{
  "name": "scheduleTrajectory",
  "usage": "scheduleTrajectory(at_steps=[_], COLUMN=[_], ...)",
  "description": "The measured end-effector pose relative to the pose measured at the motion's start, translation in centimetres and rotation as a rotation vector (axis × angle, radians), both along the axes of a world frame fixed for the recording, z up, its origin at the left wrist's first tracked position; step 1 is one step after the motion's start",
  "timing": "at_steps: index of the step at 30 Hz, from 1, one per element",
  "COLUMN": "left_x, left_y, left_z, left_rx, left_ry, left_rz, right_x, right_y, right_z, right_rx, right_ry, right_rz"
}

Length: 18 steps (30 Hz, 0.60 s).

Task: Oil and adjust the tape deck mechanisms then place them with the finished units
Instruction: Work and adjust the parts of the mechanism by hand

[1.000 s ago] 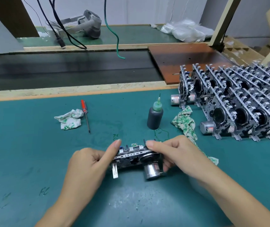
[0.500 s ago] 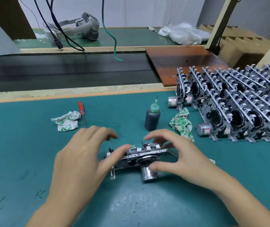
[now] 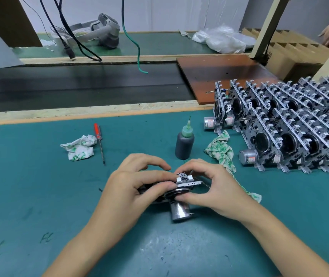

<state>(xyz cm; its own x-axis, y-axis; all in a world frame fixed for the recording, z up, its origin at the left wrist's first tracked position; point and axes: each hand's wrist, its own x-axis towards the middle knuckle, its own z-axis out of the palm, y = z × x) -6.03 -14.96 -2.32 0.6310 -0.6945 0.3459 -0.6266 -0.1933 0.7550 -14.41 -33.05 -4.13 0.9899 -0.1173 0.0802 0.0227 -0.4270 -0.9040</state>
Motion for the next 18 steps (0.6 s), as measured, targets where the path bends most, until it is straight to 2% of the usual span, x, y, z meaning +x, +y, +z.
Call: scheduleTrajectory(at_steps=[8,10,15,18], left_x=[0.2,0.1,0.2,0.2], left_y=[0.0,0.0,0.0,0.0], left_z=[-0.3,-0.4,-0.4,-0.3], left_rx=[-0.02,-0.025,-0.031,-0.034], left_ry=[-0.038,-0.04,-0.043,-0.032], left_rz=[-0.028,-0.017,-0.026,-0.036], right_x=[-0.2,-0.7,-2.1,-2.1], right_y=[-0.1,0.2,0.9,0.5], right_z=[0.2,0.0,-0.5,-0.6], right_rx=[-0.048,-0.164,-0.617,-0.77], right_ry=[-0.036,-0.082,-0.531,-0.66], right_rz=[0.002,-0.04,-0.264,-0.261])
